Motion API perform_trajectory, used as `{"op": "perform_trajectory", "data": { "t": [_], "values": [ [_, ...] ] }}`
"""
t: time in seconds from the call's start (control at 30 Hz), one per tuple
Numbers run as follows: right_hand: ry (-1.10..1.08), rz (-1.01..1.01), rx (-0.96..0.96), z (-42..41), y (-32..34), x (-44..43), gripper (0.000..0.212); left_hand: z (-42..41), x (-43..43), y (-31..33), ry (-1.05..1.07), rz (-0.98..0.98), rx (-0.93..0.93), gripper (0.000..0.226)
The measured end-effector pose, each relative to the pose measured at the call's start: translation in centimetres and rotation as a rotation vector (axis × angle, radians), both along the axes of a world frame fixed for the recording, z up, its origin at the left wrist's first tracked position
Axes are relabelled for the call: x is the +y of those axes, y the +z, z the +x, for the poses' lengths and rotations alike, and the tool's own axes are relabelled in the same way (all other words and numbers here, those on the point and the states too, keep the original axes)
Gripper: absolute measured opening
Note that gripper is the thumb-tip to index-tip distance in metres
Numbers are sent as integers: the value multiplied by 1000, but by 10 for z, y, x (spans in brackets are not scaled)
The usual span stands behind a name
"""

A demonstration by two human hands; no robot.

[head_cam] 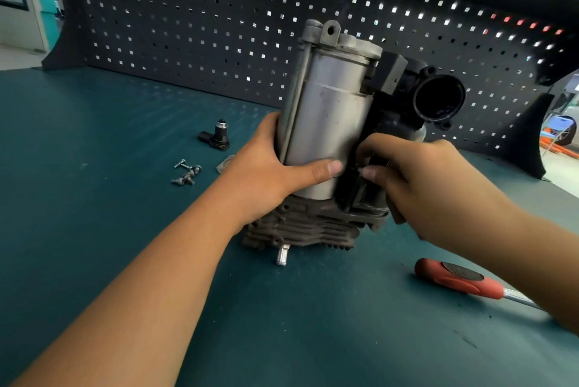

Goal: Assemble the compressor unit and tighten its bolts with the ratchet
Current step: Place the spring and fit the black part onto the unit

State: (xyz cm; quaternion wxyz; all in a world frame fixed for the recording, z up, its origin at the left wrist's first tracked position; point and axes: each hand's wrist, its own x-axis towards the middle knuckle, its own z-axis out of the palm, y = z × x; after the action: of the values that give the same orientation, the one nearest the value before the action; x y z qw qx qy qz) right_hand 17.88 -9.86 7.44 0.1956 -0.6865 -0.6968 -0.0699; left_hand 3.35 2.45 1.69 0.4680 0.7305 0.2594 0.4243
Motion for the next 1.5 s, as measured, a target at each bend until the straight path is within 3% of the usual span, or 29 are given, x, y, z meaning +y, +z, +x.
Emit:
{"op": "perform_trajectory", "data": {
  "t": [0.1,0.3,0.43,0.73,1.0,1.2,1.33,1.4,1.5],
  "values": [
    [13,-16,111,1,1,-3,13,0,1,-1,7,10,-4,85],
    [15,5,68,0,0,0,12,0,2,-1,5,5,-3,84],
    [21,-18,164,4,2,-2,17,0,1,-1,0,9,-5,79],
    [40,-14,144,4,2,-2,16,0,1,-1,2,12,5,73],
    [55,-38,89,5,3,2,13,0,2,-2,14,15,5,82],
    [70,103,68,4,-1,1,5,2,3,-2,12,19,-11,83],
    [196,236,79,9,-12,-29,6,1,3,-2,16,9,-17,87],
    [155,176,65,27,-23,-46,12,0,1,-2,21,-1,-4,89],
    [-108,-155,-94,68,-36,-66,38,0,-2,0,10,-21,1,74]
  ]
}}
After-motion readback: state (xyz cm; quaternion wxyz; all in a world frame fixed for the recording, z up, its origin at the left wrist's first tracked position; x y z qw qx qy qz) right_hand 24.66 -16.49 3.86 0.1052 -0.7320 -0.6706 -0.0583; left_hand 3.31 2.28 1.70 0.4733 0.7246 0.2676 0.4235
